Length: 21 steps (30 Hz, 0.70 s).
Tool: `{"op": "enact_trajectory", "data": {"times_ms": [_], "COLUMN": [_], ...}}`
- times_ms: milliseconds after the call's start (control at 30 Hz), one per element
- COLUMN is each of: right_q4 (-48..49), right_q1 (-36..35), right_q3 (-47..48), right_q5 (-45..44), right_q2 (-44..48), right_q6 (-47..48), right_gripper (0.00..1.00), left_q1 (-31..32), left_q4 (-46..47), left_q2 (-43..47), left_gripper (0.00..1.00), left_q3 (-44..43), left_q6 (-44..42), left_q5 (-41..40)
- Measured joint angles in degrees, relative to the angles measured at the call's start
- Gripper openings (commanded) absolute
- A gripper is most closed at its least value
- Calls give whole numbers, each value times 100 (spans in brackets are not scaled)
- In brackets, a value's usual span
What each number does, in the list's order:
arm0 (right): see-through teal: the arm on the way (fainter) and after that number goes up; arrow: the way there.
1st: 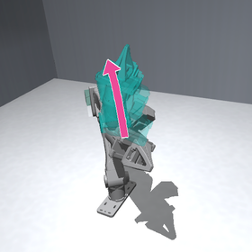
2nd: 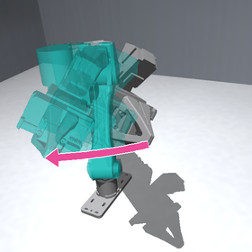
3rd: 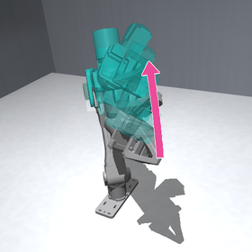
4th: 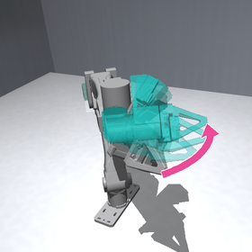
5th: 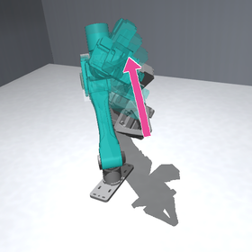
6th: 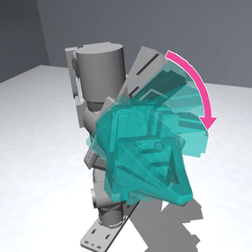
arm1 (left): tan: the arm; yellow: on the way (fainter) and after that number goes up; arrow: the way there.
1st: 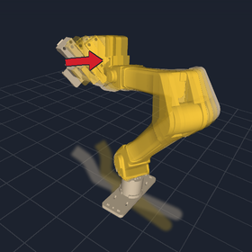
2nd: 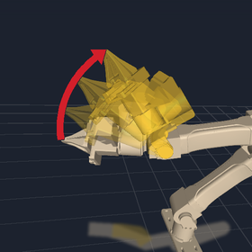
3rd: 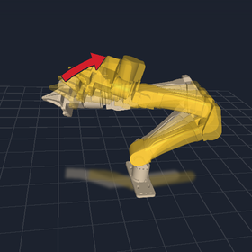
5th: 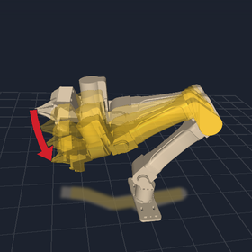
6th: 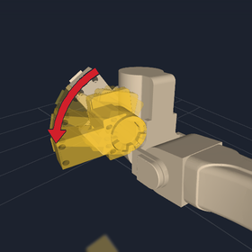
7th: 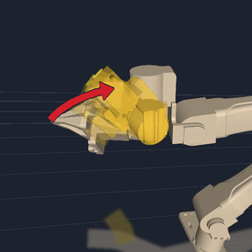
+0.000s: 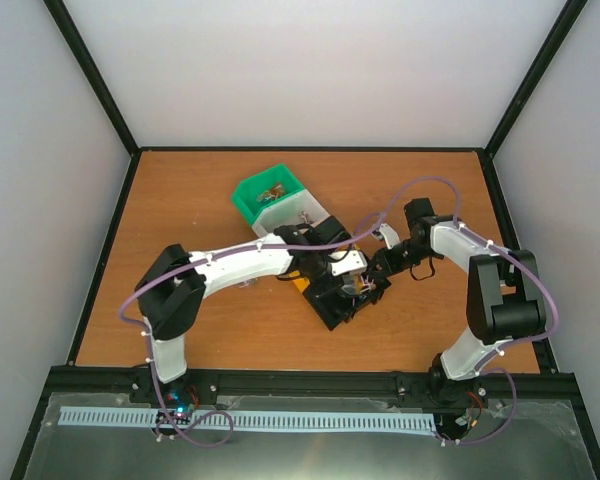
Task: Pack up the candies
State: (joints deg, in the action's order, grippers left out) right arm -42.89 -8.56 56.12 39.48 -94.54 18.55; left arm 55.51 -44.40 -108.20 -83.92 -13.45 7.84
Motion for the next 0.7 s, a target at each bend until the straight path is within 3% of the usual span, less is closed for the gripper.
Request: {"op": "enact_trajectory", "data": {"times_ms": [267, 700], "right_q4": [131, 251], "right_q1": [-13, -15], "right_q3": [-79, -79], "right_q5": [-76, -138], "right_q2": [94, 109], "right_q6": [-85, -144], "right_gripper": [3, 3], "left_q1": [-297, -776], "left_q4": [2085, 3394], "left_q2": [739, 1419], "left_gripper": [1, 1], "left_q3": [1829, 3093], "left_q6": [-240, -393], "left_q5": [570, 1141]}}
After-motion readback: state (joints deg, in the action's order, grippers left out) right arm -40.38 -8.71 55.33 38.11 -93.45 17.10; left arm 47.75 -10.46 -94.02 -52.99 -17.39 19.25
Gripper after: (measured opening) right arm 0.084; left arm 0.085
